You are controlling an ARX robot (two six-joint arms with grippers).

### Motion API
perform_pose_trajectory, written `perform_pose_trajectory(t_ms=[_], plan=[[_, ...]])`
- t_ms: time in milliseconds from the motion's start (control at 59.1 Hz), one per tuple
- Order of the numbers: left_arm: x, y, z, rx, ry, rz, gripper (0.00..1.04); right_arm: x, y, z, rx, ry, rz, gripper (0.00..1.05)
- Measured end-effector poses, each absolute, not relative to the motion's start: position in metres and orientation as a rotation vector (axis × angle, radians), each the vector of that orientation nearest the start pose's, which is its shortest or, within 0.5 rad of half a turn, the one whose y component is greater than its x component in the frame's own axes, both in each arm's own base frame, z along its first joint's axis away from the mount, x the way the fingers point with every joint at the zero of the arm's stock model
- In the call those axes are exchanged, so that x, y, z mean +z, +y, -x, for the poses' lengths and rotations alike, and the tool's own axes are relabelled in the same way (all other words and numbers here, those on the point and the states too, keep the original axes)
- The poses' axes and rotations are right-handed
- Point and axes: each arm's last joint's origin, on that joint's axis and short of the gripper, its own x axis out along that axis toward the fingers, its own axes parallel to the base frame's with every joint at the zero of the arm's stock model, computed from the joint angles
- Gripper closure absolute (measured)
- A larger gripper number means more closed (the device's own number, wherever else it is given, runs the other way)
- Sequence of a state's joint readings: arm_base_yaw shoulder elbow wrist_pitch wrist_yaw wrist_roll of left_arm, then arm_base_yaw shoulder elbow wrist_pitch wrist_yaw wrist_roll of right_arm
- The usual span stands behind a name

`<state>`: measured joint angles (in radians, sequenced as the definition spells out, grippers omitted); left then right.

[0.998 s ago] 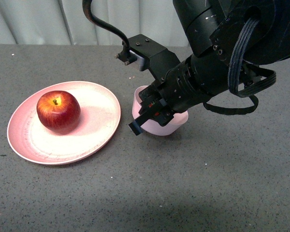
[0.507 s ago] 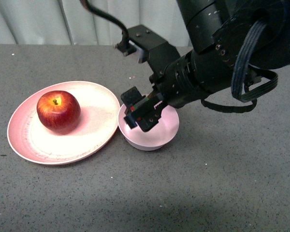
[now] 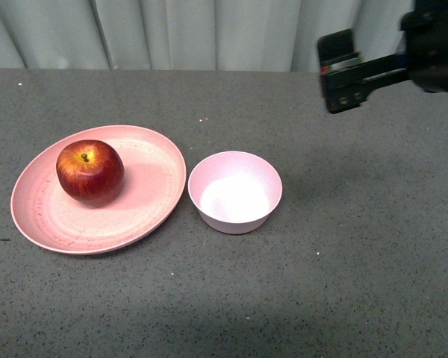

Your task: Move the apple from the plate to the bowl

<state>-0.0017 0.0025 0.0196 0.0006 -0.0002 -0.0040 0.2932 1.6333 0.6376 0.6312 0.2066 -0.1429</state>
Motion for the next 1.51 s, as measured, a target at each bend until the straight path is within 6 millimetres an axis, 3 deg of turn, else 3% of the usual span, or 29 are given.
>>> perform_pose_trajectory(t_ms=[101,203,372,490,761,1505], plan=[[0.17,0.0,-0.097,-0.003,-0.018,0.004,0.07,0.156,0.064,-0.276,0.031,0.168,0.116,0.24],[0.17,0.0,-0.097,-0.001,-0.018,0.004,0.07,0.159,0.04,-0.24,0.004,0.036,0.042,0.41],[0.17,0.0,-0.097,-0.002,-0.018,0.004,0.07,0.16,0.022,-0.2,0.002,0.023,0.02,0.84],[0.17,0.0,-0.097,-0.002,-0.018,0.004,0.07,0.161,0.017,-0.187,0.002,0.018,0.018,1.04],[0.17,0.0,-0.097,-0.001,-0.018,0.004,0.07,0.162,0.001,-0.16,-0.003,0.016,0.011,1.04],[0.17,0.0,-0.097,-0.002,-0.018,0.004,0.07,0.168,0.0,-0.125,0.001,-0.004,0.01,1.04]])
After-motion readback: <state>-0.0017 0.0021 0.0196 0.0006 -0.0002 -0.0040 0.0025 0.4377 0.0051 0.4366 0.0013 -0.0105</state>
